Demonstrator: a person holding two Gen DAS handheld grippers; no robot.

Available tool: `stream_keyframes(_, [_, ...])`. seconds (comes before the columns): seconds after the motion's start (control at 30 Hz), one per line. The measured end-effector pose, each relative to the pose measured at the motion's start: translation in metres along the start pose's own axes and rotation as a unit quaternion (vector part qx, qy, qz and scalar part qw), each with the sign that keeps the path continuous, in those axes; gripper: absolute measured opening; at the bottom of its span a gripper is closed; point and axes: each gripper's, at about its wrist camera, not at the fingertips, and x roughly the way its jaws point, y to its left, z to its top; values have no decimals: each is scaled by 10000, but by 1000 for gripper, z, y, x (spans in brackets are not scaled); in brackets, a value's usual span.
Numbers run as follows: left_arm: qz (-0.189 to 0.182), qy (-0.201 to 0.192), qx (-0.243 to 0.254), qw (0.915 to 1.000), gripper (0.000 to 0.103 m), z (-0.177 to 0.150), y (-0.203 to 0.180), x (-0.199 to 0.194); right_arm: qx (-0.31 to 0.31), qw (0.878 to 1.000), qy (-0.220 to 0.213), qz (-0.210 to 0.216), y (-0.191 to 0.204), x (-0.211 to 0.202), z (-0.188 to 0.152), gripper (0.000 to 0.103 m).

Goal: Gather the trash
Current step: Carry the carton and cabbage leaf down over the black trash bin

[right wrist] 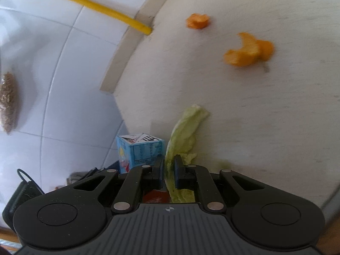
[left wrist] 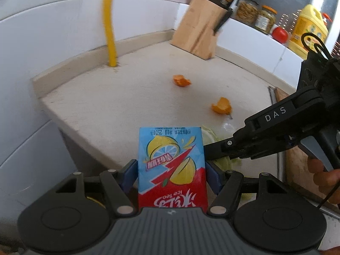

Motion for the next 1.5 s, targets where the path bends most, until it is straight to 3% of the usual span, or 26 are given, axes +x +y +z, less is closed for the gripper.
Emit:
stream_keyframes(0.33, [646,-226,-503,9964,62,-19,48,-36,-350,9975,490,370,46,55,-5,14])
stream_keyframes(0.63, [1285,-404,-1022,9856,62,-43,91,-77,-866,9890,1026,617,98,111,-20,14])
stream_keyframes(0.83, [1560,-477,-1270,9784,61,-55,109,-94,-1262,9830,1166,655,129,132,-31,14])
stream_keyframes(1.17, [1789,-475,-1371,9731,61,-67,117,-102,-1850,9745,1191,441,160,151,-47,14])
stream_keyframes(1.5, [1850,-433,-1319,9729,61,-69,119,-104,-2020,9717,1193,258,164,156,-53,14])
